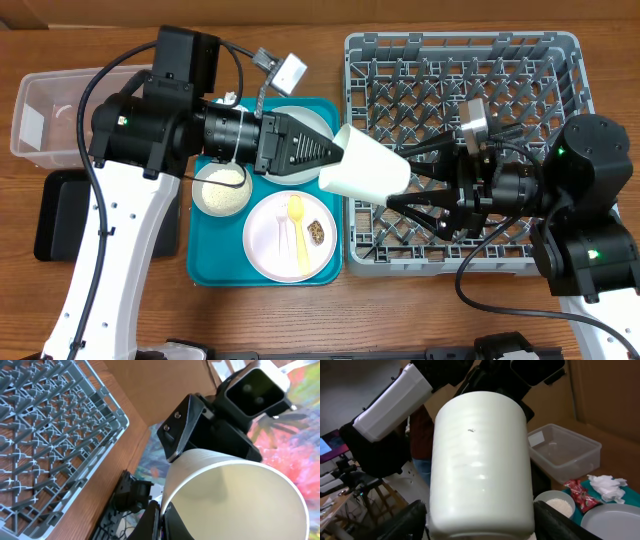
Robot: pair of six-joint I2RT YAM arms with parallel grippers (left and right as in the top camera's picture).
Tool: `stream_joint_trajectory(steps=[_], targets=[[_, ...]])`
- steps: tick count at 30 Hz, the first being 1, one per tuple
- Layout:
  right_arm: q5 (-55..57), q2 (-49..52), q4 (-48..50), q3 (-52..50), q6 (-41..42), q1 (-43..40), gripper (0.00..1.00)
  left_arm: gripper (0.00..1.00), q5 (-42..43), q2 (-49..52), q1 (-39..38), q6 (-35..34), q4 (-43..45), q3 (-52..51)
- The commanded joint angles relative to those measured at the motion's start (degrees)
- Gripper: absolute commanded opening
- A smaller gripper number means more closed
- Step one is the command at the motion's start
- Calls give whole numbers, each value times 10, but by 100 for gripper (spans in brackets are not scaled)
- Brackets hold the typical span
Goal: Sort waste into correct bins and load items into the dishwasher rack
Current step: 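Lift the cup and hand it to the right gripper over the tray, then place the cup upside down in the rack with the right gripper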
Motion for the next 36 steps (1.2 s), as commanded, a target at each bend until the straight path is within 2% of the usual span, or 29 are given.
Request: stream_joint_trajectory(steps=[1,5,7,10,11,12,15,16,18,22,26,27,36], targets=[[-30,-3,11,15,0,3,75,4,-36,-6,-10,15,4,7],[-30,-3,15,15,0,3,61,4,-36,-6,-10,14,4,7],[-30,-3,15,15,0,3,45,4,-36,-6,-10,14,5,7],[-30,-3,13,15,2,3,42,4,-35,-6,-10,9,9,7],[-30,-3,13,15,2,3,42,27,-36,-6,-9,2,11,7],[-29,-3,13,15,2,3,42,42,-36,-6,-9,0,11,7],[-4,-3,12,15,27,3,42,65,-36,-7,-8,0,10,7],[8,-4,12,15,33,3,42,79,-40,-7,-5,0,10,7],[42,-6,2,15,32,3,42,98,-58,-10,4,9,11,9],[187,-22,-65,15,32,3,42,100,-74,-24,54,24,10,12],[423,-40,-169,16,33,3,42,100,-75,-58,151,24,10,12],[504,-45,-214,18,36,3,45,100,-80,-71,176,24,9,12],[749,-25,-409,107,49,3,46,100,-201,-108,194,24,-25,12]])
